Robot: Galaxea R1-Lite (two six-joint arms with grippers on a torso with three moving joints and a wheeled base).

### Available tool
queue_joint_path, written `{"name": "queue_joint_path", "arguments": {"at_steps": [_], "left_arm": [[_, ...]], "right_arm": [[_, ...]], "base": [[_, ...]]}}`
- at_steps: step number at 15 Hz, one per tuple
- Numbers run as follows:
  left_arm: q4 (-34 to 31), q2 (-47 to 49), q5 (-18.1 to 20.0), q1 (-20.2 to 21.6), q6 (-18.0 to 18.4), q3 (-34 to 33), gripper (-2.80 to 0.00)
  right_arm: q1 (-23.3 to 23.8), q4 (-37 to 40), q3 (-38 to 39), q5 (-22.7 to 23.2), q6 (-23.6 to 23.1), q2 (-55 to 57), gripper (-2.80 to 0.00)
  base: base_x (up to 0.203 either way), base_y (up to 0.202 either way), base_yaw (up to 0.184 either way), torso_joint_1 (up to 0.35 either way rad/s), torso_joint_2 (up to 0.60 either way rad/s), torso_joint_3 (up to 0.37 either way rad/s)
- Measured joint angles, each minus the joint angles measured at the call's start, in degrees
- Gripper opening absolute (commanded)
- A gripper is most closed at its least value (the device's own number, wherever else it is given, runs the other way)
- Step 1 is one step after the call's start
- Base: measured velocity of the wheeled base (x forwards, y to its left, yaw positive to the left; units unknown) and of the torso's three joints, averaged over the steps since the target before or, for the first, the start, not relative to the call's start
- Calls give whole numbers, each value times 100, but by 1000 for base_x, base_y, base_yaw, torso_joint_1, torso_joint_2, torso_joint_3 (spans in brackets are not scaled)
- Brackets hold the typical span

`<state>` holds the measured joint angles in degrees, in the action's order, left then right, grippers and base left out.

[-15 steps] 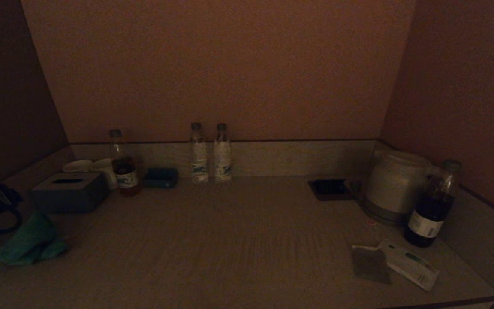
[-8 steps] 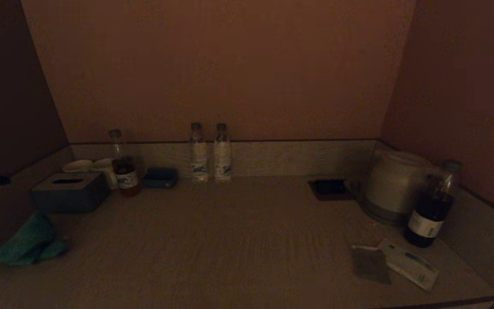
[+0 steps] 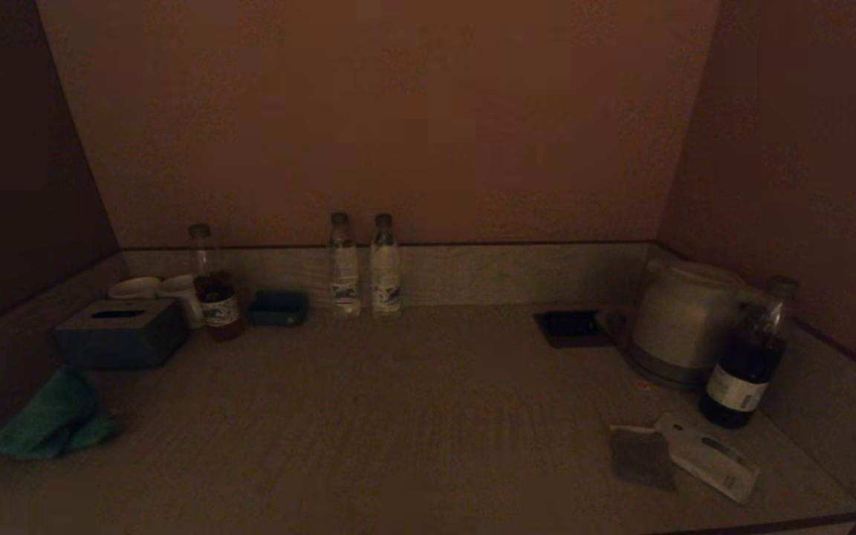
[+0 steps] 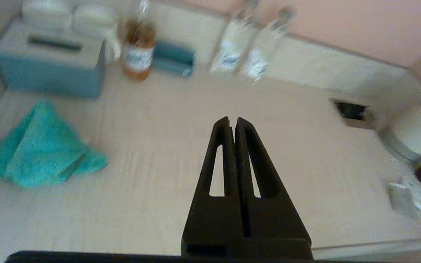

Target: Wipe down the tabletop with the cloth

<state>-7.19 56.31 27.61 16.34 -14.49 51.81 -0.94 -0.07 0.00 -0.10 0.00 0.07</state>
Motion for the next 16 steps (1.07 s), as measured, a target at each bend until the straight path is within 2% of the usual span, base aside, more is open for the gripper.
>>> {"name": "queue_joint_path", "arguments": {"at_steps": [8, 10, 13, 14, 16], "left_arm": [[2, -1309, 28, 0, 24, 0, -280], [-13, -1677, -138, 33, 138, 15, -280], [-18, -2003, -1128, -164, 521, 15, -280], [-25, -2077, -1477, -323, 628, -5, -280], [-107, -2338, -2438, -840, 1065, -203, -280]], "right_arm": [[0, 0, 0, 2, 0, 0, -280], [0, 0, 0, 0, 0, 0, -280], [0, 0, 0, 0, 0, 0, -280], [0, 0, 0, 0, 0, 0, -280], [0, 2, 0, 0, 0, 0, -280]], "base": [[0, 0, 0, 0, 0, 0], [0, 0, 0, 0, 0, 0], [0, 0, 0, 0, 0, 0], [0, 0, 0, 0, 0, 0], [0, 0, 0, 0, 0, 0]]}}
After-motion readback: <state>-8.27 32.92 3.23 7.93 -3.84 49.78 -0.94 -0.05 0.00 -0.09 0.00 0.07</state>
